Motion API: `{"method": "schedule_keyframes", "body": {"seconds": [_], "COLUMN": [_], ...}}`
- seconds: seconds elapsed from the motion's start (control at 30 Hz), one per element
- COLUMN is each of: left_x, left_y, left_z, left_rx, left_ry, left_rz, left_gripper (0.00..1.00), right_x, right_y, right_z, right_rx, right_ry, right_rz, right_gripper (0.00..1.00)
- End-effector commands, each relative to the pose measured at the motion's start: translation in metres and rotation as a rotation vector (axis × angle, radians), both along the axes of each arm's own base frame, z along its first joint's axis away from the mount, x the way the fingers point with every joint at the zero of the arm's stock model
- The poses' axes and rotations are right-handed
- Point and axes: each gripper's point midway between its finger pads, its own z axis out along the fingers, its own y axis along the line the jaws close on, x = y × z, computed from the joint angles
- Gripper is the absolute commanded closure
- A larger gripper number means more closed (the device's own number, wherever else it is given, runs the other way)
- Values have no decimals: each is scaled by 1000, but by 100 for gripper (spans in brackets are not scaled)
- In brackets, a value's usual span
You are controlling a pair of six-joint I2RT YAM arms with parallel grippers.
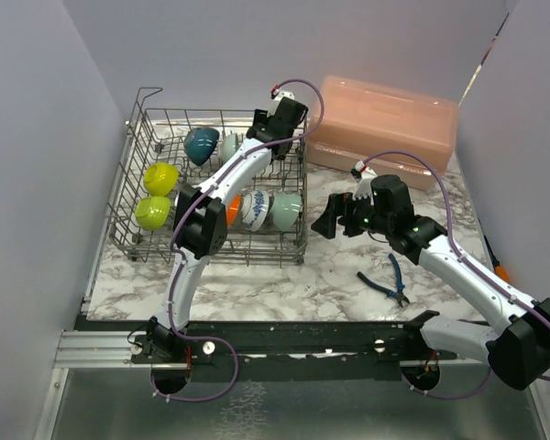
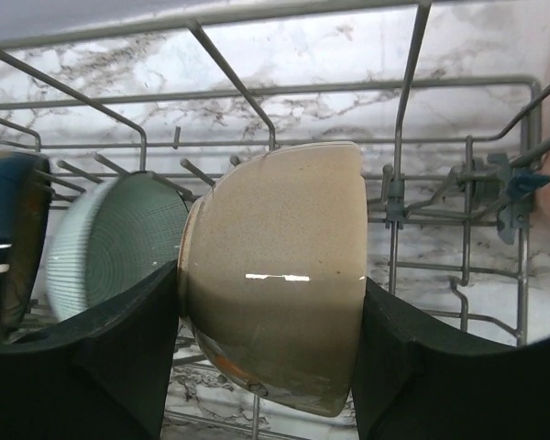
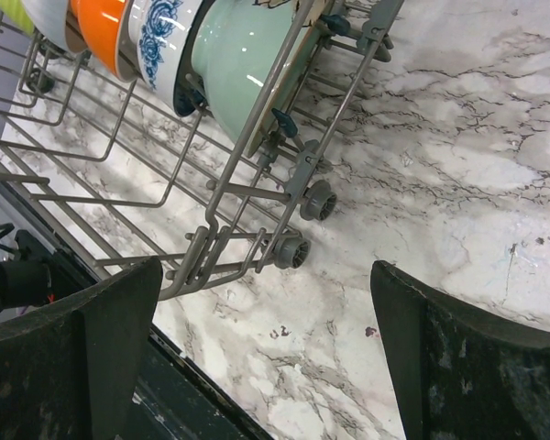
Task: Load the bowls into the dish rack
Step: Place the bowl in the dish rack.
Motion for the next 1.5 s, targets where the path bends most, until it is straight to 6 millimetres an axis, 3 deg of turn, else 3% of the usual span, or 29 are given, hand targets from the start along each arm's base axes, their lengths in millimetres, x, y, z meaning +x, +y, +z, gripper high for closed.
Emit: {"method": "schedule_keyframes", "body": {"seconds": [0.0,0.53,0.67,0.77,1.03,1.23,1.47], "left_x": [-10,-14,-13,-10,-9,-14,-15], "left_y": [-16,-21,-23,-25,-37,-46,-45], "left_z": [-75,-94,-81,-57,7,25,28], "left_rx": [-9,-17,-34,-57,-146,-240,-356], "left_ry": [180,227,208,166,67,62,92], "left_rz": [-80,-105,-110,-119,-189,-241,-283], "left_gripper": [100,100,100,83,56,28,11], "right_x": [-3,-4,-3,-4,-2,-1,-1], "right_y": [-6,-6,-7,-6,-5,-4,-5], "right_z": [-7,-4,-1,0,4,4,5], "right_rx": [-34,-32,-30,-29,-22,-19,-22], "right_ry": [6,2,-7,-7,-13,-11,-15], "right_rz": [-6,-4,-8,-4,-3,0,-5], "right_gripper": [0,0,0,0,0,0,0]}}
